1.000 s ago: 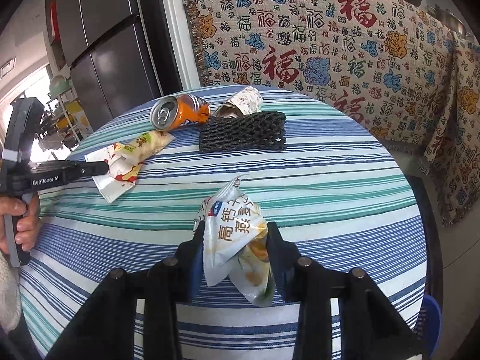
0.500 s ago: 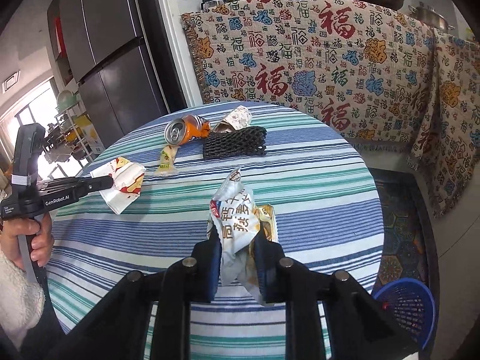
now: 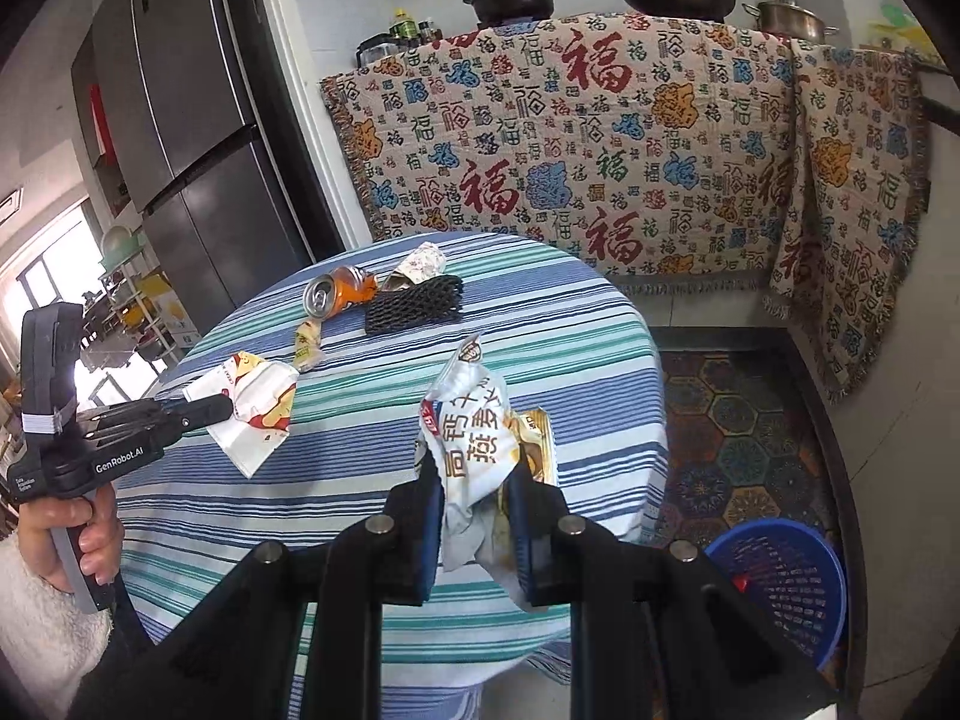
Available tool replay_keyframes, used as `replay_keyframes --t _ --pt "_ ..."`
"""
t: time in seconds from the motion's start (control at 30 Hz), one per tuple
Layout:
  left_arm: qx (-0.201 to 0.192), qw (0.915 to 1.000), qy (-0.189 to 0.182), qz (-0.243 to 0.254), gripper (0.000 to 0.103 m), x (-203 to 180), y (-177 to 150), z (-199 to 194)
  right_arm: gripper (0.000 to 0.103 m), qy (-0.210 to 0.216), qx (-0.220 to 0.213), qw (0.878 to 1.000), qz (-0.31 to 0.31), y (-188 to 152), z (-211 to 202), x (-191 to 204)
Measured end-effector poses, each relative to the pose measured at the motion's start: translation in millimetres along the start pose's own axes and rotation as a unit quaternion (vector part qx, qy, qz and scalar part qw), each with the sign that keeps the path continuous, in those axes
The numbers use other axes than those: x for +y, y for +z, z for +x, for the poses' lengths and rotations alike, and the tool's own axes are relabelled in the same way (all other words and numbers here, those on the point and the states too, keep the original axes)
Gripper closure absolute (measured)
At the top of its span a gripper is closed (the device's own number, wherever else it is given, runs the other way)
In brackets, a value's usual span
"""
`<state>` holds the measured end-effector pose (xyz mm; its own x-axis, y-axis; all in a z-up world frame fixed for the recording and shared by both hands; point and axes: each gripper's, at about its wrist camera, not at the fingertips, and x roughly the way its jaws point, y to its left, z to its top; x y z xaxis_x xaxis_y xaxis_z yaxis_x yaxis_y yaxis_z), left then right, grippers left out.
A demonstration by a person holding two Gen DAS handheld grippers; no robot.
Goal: Collect trash
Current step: 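Carry the white wrapper and paper bag over the blue wastebasket with both tools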
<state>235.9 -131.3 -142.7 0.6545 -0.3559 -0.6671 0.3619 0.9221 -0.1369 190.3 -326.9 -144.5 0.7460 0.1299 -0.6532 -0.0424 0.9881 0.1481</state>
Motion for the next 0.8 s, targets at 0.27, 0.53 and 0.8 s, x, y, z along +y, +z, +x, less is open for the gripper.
replay_keyframes --t 0.27,0.53,0.8 --pt "-0.008 0.9971 -0.06 0.047 0.098 -88 18 17 0.083 -0.045 -0.018 0.997 0.053 -4 -37 -65" --pt "-0.001 0.9899 -0.111 0.088 0.098 -175 34 52 0.083 -0.104 -0.017 0.99 0.096 -13 -60 -129" --pt "0.015 0.9839 -0.134 0.117 0.098 -242 38 96 0.083 -0.145 -0.007 0.979 0.145 -29 -71 -192"
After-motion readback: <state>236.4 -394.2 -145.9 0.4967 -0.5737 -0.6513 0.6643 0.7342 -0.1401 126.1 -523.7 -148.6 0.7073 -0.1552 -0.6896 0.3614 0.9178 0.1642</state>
